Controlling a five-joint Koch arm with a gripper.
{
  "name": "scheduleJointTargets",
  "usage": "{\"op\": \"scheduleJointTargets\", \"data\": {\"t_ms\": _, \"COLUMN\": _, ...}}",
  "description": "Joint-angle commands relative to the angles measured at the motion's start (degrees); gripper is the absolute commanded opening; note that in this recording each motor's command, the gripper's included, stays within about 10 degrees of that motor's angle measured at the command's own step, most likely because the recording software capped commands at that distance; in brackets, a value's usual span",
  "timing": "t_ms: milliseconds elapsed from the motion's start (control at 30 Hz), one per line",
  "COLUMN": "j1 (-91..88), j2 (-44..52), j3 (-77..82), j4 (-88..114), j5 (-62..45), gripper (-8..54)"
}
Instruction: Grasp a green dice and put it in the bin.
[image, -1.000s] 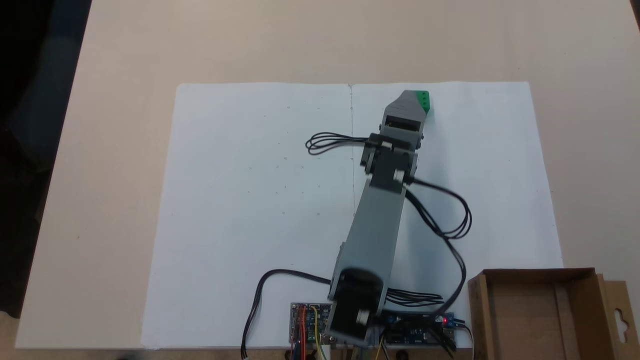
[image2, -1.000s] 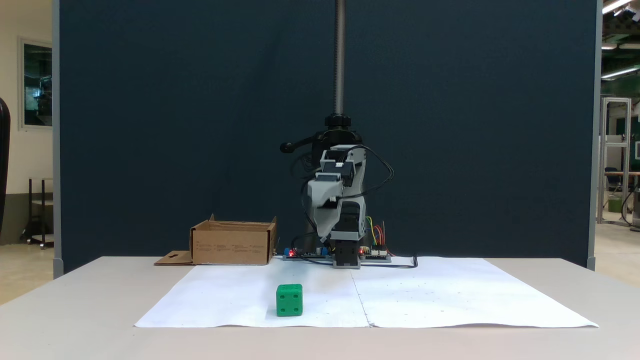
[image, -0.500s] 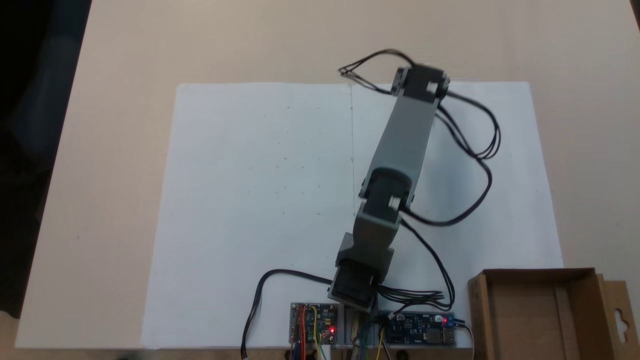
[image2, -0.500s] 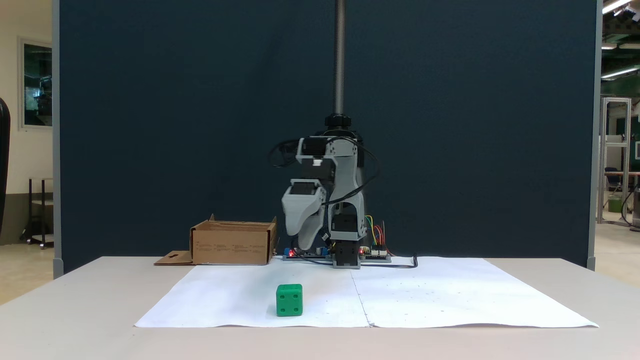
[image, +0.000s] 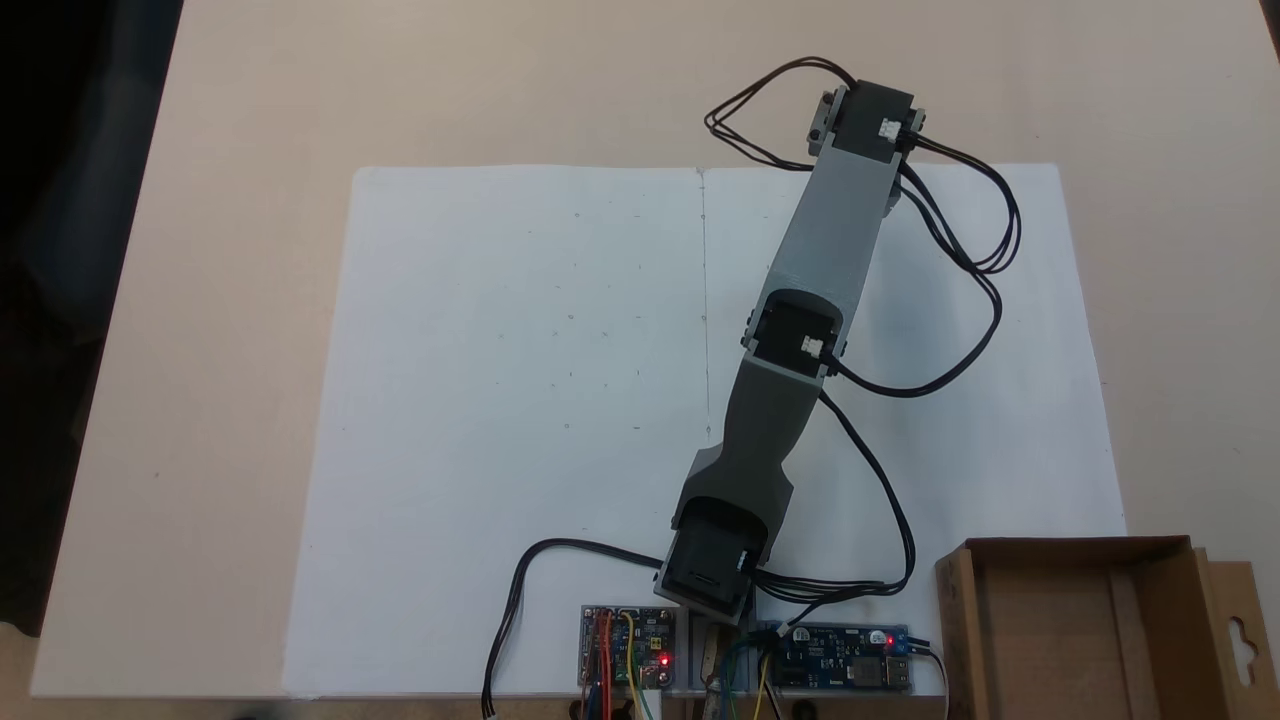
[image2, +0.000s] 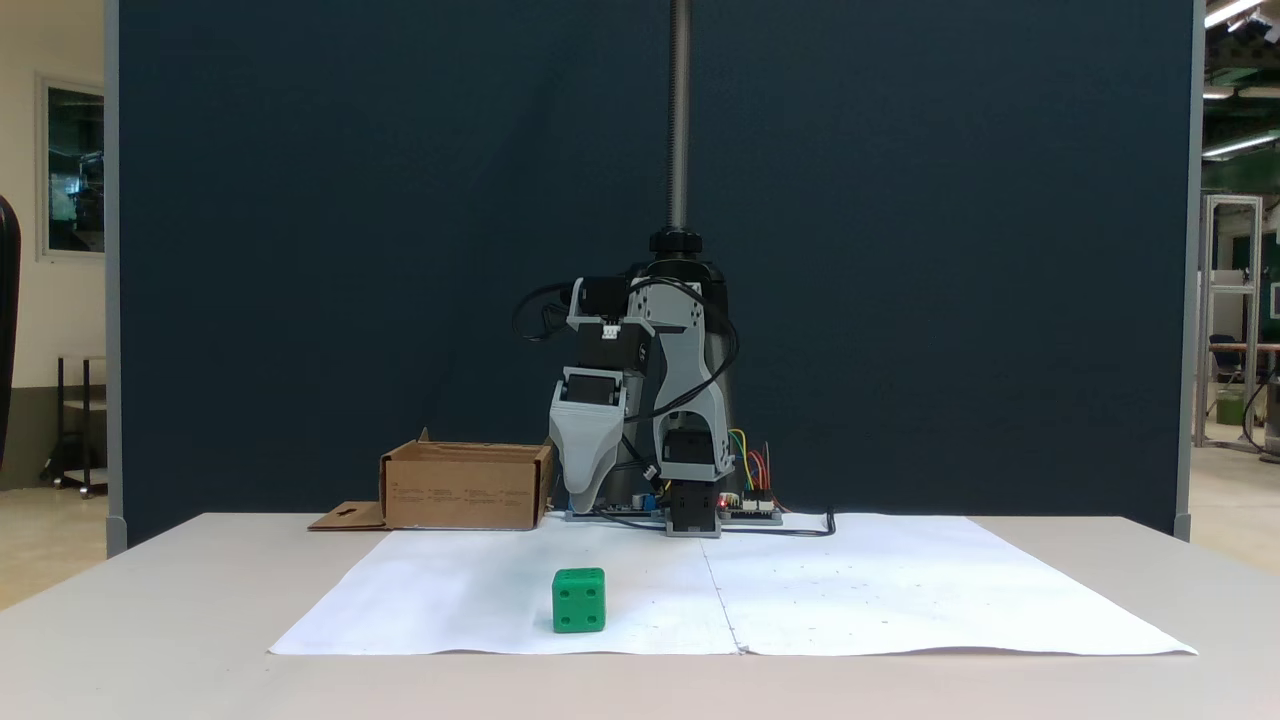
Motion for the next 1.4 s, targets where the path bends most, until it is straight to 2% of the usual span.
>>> {"op": "scheduleJointTargets", "data": {"t_ms": 0, "j1": 0.62, "j2": 0.09, "j3": -2.37, "j4": 1.85, "j5": -7.47, "gripper": 40.9}}
{"op": "scheduleJointTargets", "data": {"t_ms": 567, "j1": 0.62, "j2": -9.05, "j3": -5.71, "j4": 1.67, "j5": -7.91, "gripper": 40.8}}
{"op": "scheduleJointTargets", "data": {"t_ms": 1367, "j1": 0.09, "j2": -16.44, "j3": -10.02, "j4": 1.58, "j5": -7.91, "gripper": 40.7}}
